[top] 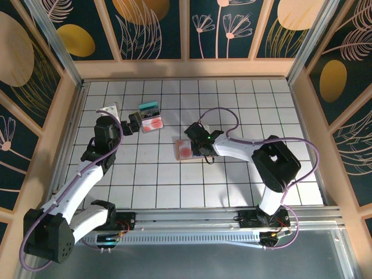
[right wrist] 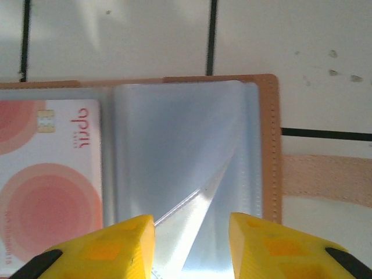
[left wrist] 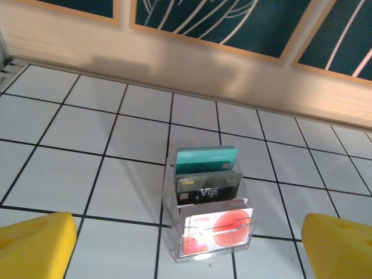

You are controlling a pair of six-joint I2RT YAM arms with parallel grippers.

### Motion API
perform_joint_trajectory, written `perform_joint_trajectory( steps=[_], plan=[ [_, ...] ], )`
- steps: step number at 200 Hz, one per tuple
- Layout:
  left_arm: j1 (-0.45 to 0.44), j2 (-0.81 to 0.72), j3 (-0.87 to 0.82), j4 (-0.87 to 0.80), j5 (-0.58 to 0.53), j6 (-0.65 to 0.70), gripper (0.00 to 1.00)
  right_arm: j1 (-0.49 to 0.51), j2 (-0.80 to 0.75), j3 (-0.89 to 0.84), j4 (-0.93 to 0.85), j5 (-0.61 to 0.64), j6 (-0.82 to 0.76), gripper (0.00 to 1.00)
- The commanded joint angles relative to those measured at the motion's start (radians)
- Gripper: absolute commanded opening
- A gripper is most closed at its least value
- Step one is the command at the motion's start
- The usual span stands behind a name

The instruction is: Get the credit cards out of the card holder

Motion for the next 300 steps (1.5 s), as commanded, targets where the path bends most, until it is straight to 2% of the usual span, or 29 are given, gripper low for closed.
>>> perform_joint_trajectory(
  steps=[1, 83, 117, 146, 195, 265, 300],
  plan=[
    [-0.065, 0.006, 0.011, 0.024, -0.059, 0.038, 0.99, -0.02, -0.037, -0.033, 0.025, 0.02, 0.03, 0.39],
    [-0.251, 0.134, 0.022, 0.029, -0.112, 0.04, 0.99, -0.058, -0.053, -0.092, 0.061, 0.0, 0.058, 0.36],
    [-0.33, 0.185, 0.022, 0.023, -0.136, 0.039, 0.99, -0.074, -0.079, -0.113, 0.073, -0.014, 0.078, 0.27],
    [-0.381, 0.228, 0.025, 0.021, -0.147, 0.032, 0.99, -0.092, -0.111, -0.13, 0.076, -0.023, 0.091, 0.26],
    [-0.436, 0.297, 0.028, 0.055, -0.167, 0.009, 0.99, -0.106, -0.185, -0.133, 0.051, 0.004, 0.112, 0.26],
    [-0.505, 0.386, 0.064, 0.056, -0.273, 0.04, 0.99, -0.138, -0.343, -0.137, 0.007, 0.078, 0.129, 0.29],
    [-0.534, 0.427, 0.054, 0.056, -0.304, 0.014, 0.99, -0.145, -0.416, -0.142, 0.029, 0.045, 0.12, 0.3]
  ],
)
